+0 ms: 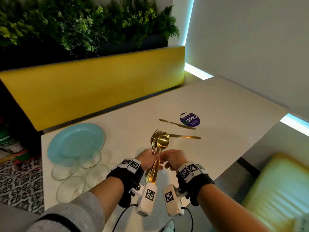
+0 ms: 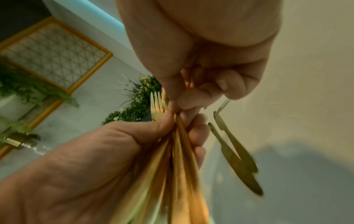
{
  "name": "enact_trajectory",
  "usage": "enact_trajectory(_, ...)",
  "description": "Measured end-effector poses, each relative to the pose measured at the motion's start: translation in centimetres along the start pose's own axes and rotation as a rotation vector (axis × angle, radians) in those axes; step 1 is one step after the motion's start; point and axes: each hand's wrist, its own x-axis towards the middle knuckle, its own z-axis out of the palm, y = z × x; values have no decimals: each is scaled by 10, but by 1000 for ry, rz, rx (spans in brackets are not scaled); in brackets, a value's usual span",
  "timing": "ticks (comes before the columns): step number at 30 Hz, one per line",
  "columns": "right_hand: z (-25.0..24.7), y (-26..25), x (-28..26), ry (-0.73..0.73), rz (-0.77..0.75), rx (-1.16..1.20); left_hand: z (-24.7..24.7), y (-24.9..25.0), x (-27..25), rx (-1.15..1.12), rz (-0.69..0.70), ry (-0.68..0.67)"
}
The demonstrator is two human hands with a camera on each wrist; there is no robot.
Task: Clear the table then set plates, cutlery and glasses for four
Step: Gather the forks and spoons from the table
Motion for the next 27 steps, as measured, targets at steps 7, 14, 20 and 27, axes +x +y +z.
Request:
enact_trajectory(7,41,27,-32,12,-3,-203,0,-48,-42,76,-36,41)
enact_trajectory(14,48,38,-39,-49,129,-787,-12,-95,-74,441,-115,246)
enact_trajectory(20,47,43,-50,-52,69,-965,-28,-143,-99,757,-170,336)
enact_trajectory(27,59,48,-60,-108,-35,-1043,-37,-189,-115,832,-200,391)
